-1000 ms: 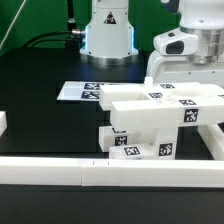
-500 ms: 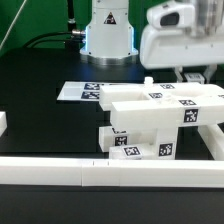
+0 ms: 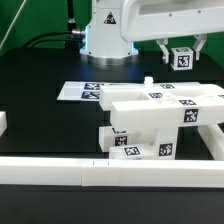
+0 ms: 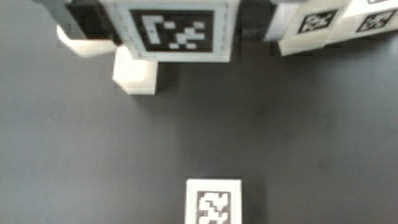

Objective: Assemble chair

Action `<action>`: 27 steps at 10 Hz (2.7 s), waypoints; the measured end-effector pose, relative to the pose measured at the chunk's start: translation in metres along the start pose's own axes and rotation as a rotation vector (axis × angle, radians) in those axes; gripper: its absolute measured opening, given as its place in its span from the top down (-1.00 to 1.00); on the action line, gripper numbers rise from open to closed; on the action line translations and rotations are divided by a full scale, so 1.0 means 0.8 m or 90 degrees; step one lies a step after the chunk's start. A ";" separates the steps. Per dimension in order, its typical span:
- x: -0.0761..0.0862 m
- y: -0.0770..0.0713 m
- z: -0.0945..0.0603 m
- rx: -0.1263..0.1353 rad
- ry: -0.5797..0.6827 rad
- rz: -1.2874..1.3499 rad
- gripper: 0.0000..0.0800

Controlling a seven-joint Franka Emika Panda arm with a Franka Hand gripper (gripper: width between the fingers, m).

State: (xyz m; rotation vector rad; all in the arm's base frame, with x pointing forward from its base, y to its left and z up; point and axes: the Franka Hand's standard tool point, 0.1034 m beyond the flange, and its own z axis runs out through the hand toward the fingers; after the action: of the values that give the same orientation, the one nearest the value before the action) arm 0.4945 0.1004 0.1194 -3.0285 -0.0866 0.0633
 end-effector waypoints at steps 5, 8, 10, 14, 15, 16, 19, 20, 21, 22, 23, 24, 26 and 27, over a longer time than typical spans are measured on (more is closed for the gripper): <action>0.079 0.041 -0.022 -0.002 0.026 -0.085 0.29; 0.120 0.051 -0.028 -0.004 0.035 -0.103 0.29; 0.119 0.051 -0.027 -0.004 0.033 -0.102 0.29; 0.148 0.067 -0.032 -0.045 -0.015 -0.253 0.29; 0.157 0.068 -0.033 -0.045 -0.038 -0.273 0.29; 0.160 0.068 -0.032 -0.048 -0.029 -0.270 0.29; 0.160 0.069 -0.031 -0.048 -0.028 -0.271 0.29; 0.160 0.070 -0.029 -0.049 -0.026 -0.272 0.29; 0.162 0.070 -0.028 -0.051 -0.020 -0.272 0.29; 0.163 0.070 -0.028 -0.052 -0.017 -0.274 0.29; 0.163 0.072 -0.025 -0.052 -0.020 -0.274 0.29; 0.161 0.075 -0.021 -0.051 -0.023 -0.272 0.29; 0.160 0.076 -0.017 -0.052 -0.021 -0.271 0.29; 0.157 0.077 -0.014 -0.052 -0.023 -0.270 0.29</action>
Offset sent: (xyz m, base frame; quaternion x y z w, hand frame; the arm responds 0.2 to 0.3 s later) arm 0.0627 -0.0175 0.0154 -0.0068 0.0382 -0.0515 0.9979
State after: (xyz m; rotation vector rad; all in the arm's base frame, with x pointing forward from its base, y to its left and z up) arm 0.6240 0.0453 0.1187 -3.0152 -0.7440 0.0789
